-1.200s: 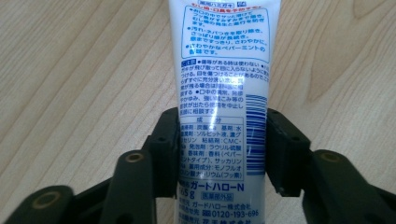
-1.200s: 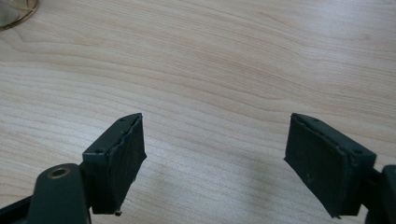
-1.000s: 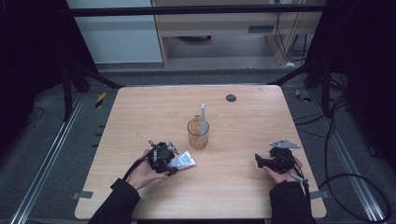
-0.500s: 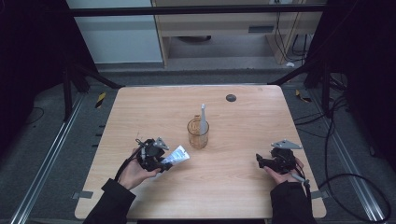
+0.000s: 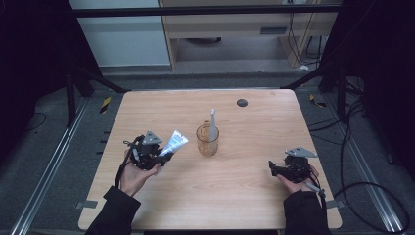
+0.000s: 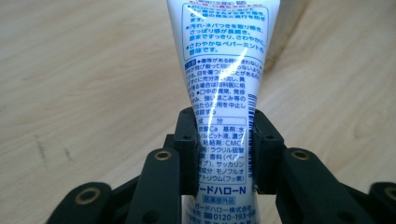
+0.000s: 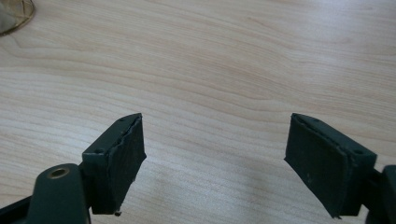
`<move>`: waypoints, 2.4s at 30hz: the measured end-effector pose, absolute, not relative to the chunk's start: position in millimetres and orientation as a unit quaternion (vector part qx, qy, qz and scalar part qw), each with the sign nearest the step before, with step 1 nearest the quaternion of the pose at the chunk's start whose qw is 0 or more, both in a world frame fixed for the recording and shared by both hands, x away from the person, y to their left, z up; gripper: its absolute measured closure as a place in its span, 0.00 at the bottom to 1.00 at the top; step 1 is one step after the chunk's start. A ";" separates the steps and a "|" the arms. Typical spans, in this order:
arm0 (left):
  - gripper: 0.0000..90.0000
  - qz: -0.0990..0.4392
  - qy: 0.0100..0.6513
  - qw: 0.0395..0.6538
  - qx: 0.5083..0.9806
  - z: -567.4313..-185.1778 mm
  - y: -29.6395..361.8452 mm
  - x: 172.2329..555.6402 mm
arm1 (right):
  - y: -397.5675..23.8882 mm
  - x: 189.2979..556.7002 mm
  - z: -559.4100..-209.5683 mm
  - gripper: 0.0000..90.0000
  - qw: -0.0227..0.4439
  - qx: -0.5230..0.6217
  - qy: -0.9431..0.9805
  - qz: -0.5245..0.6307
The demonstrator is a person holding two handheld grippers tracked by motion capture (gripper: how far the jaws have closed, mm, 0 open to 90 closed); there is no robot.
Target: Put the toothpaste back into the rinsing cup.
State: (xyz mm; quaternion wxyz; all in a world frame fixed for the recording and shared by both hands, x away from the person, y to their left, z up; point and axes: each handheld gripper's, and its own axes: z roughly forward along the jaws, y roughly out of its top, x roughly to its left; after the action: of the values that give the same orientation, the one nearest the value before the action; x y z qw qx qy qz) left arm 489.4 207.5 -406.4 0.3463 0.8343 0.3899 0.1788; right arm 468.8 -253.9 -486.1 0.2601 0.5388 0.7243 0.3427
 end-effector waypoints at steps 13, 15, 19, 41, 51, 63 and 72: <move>0.76 0.239 0.433 0.410 0.766 -385.8 206.7 509.2 | -252.1 469.5 -487.8 0.19 0.262 0.537 0.727 0.340; 0.76 0.243 0.435 0.417 0.760 -383.3 203.0 512.1 | -252.0 469.5 -488.3 0.19 0.263 0.537 0.727 0.339; 0.76 0.252 0.437 0.439 0.743 -378.7 193.5 518.4 | -252.2 468.8 -488.0 0.18 0.263 0.538 0.725 0.341; 0.76 0.282 0.432 0.522 0.679 -363.7 152.7 546.8 | -251.5 469.7 -490.2 0.17 0.276 0.533 0.724 0.339; 0.76 0.275 0.426 0.546 0.667 -366.2 133.5 555.6 | -250.7 469.8 -491.2 0.16 0.280 0.531 0.724 0.338; 0.76 0.266 0.421 0.550 0.670 -384.5 109.6 565.8 | -250.3 470.0 -491.8 0.16 0.286 0.525 0.727 0.337; 0.76 0.254 0.422 0.556 0.670 -394.7 102.2 571.0 | -249.6 470.3 -493.0 0.16 0.288 0.521 0.731 0.334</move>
State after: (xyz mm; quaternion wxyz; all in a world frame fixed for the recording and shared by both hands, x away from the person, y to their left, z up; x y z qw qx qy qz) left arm 571.0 102.2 -394.7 0.5562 0.6696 0.4218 0.2538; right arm 470.3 -249.6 -493.0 0.2876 0.5209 0.7310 0.3338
